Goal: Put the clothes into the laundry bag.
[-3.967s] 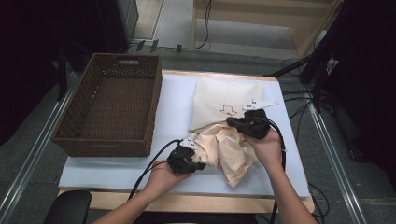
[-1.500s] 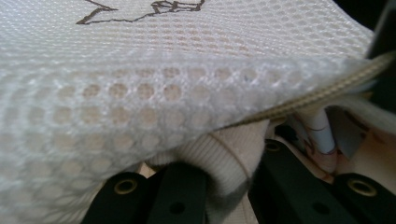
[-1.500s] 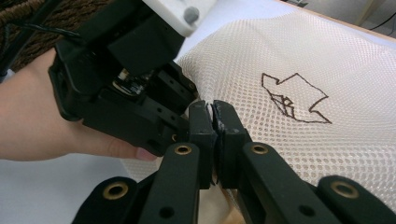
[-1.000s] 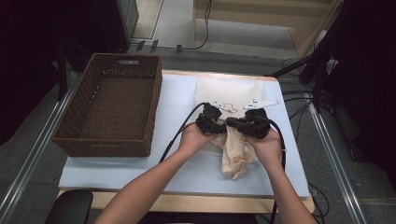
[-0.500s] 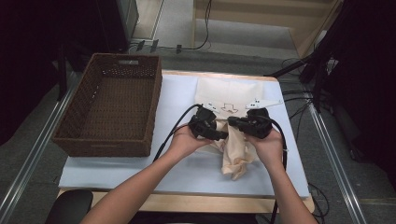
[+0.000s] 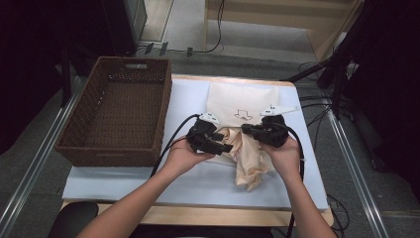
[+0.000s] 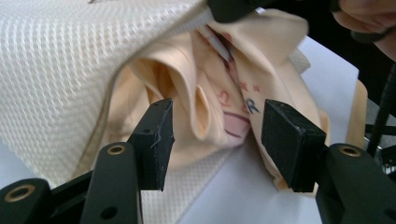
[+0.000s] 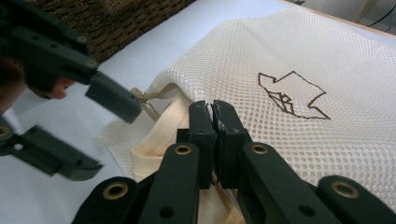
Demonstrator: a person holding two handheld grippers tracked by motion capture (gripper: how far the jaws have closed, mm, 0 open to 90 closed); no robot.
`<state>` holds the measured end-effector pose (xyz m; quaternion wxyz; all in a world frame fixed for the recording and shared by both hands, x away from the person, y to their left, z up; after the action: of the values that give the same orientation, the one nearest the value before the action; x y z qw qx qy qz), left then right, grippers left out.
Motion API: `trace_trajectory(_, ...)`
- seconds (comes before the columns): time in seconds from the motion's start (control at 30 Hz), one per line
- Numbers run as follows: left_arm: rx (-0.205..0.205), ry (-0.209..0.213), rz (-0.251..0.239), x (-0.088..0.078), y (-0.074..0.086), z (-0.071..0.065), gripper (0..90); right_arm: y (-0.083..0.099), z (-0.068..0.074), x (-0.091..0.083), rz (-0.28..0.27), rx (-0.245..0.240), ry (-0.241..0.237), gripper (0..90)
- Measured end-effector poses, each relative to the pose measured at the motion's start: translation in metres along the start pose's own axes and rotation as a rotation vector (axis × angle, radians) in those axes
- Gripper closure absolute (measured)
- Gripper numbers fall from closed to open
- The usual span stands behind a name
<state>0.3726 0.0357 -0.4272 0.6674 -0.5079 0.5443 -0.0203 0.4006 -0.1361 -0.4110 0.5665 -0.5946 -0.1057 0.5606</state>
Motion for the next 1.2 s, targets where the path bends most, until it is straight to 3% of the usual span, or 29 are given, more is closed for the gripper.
trace_trajectory(0.3,0.038,0.054,0.003,-0.008,0.018,-0.03,44.4,0.0,0.001,0.0,0.0,0.003,0.003,88.9)
trace_trajectory(0.53,0.064,0.107,0.019,-0.003,0.03,-0.059,43.9,0.0,0.0,-0.001,-0.001,0.001,0.001,88.9)
trace_trajectory(0.7,0.073,0.125,0.051,0.007,0.038,-0.071,42.4,0.0,0.0,-0.001,-0.001,0.001,0.0,88.8)
trace_trajectory(0.83,0.088,0.111,0.08,0.02,0.047,-0.075,39.8,0.0,0.0,-0.001,0.0,0.002,0.001,88.8)
trace_trajectory(1.2,0.049,0.076,0.088,0.053,0.053,-0.08,36.0,0.0,0.0,-0.001,0.0,0.0,0.001,88.8)
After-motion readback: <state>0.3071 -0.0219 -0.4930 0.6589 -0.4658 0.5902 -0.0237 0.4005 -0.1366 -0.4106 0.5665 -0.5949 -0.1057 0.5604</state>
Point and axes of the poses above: each handheld gripper's, and its own axes: x roughly forward along the jaws, y roughly out of its underside, z roughly to its left, the point moved 5 cm from there along x, roughly forward along the jaws, and after that the axes turned 12 degrees about -y, right-handed, at the moved point
